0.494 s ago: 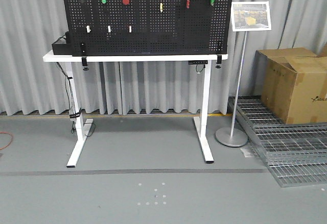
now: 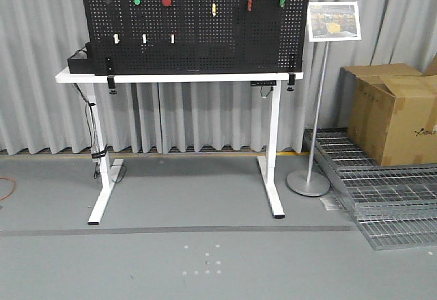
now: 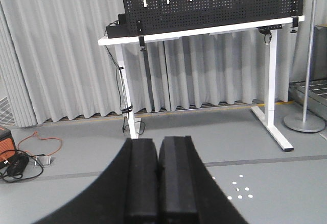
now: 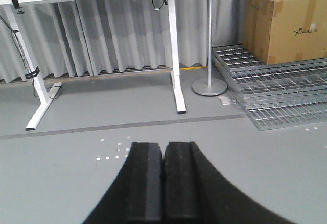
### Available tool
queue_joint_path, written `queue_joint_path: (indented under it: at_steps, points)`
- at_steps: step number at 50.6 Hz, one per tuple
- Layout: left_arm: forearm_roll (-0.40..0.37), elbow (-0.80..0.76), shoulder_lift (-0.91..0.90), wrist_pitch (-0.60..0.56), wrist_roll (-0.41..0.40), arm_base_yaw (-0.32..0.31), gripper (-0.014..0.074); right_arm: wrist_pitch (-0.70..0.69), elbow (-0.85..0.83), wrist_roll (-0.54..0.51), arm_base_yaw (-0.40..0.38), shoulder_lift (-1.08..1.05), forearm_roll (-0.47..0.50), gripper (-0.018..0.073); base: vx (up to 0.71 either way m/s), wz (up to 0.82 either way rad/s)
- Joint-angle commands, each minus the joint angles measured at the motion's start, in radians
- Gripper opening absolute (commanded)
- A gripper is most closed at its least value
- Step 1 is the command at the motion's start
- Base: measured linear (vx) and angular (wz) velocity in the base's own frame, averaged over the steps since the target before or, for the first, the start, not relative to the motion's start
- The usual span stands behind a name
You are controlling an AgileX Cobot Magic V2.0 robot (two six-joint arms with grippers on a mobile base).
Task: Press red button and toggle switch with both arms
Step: 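Drive the base forward up to the black pegboard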
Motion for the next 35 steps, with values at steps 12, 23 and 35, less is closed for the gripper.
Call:
queue_joint_path:
  at_steps: [12,23,35]
  points:
    - [-0.01,0.033,-0.007,-0.08,-0.009,0.001,0.0001,-0.084,0.011,-0.006,-0.007,-0.017,-0.009,-0.0003,0.02,0.0]
    - [-0.01,0.033,-0.007,-0.08,-0.009,0.001,0.0001,-0.083,0.011,-0.006,-0.007,-0.017,-0.009,-0.0003,0.08,-0.05]
    - [-0.01,0.033,-0.007,-0.08,-0.009,0.001,0.0001,-0.083,0.011,-0.006,-0.007,-0.017,-0.009,-0.0003,0.18,0.0]
